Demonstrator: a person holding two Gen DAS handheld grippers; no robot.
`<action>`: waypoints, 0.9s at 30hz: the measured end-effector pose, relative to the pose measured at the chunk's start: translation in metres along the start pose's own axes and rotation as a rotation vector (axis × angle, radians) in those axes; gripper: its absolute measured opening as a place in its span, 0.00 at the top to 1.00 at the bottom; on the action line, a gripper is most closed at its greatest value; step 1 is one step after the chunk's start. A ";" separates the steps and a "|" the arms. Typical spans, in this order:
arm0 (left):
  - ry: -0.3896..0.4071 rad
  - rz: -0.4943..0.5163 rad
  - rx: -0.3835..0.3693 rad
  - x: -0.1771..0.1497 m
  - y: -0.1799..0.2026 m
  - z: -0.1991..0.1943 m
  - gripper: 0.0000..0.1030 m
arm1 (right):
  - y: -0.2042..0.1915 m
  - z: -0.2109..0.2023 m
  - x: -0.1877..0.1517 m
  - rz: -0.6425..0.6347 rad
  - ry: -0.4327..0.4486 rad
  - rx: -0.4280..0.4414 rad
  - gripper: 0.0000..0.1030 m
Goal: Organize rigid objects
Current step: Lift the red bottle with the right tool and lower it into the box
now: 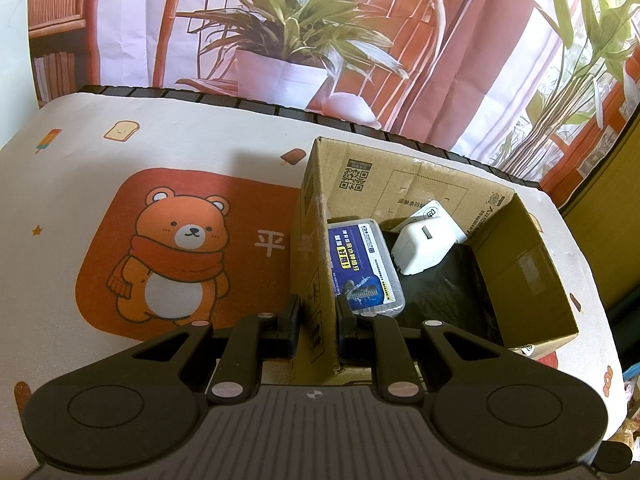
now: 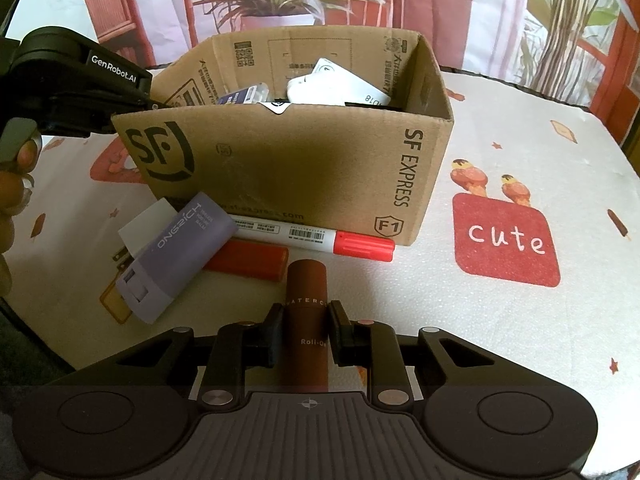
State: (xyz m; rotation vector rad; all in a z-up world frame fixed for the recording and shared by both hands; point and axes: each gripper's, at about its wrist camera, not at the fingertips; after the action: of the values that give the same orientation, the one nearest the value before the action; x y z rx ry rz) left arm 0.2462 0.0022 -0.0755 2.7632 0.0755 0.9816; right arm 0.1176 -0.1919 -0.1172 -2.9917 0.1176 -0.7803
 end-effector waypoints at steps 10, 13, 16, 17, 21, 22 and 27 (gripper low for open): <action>-0.001 0.002 0.000 -0.001 0.000 0.000 0.82 | 0.014 -0.011 0.003 0.100 0.037 0.035 0.80; -0.001 0.001 0.000 -0.001 0.000 0.000 0.82 | 0.023 -0.024 0.007 0.136 0.091 0.012 0.80; 0.000 0.001 0.000 -0.002 0.000 0.000 0.82 | 0.030 -0.035 0.010 0.157 0.135 -0.020 0.80; -0.001 0.001 0.000 -0.002 0.000 0.000 0.82 | 0.033 -0.040 0.010 0.165 0.152 -0.031 0.80; -0.001 0.001 0.000 -0.002 0.000 0.000 0.82 | 0.042 -0.058 0.011 0.183 0.213 -0.046 0.80; -0.001 0.001 0.000 -0.002 0.000 0.000 0.82 | 0.044 -0.064 0.013 0.181 0.230 -0.050 0.80; -0.001 0.001 0.000 -0.002 0.000 0.000 0.82 | 0.055 -0.096 0.033 0.186 0.344 -0.047 0.80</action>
State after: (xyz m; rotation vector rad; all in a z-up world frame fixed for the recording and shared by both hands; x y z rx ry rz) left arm 0.2447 0.0019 -0.0770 2.7639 0.0745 0.9802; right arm 0.0962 -0.2519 -0.0207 -2.8021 0.4242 -1.2721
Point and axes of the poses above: each gripper's, at about its wrist camera, not at the fingertips, and z roughly the way its jaws point, y to its right, x to its top, and after that the axes turned 2 degrees about x, right-handed
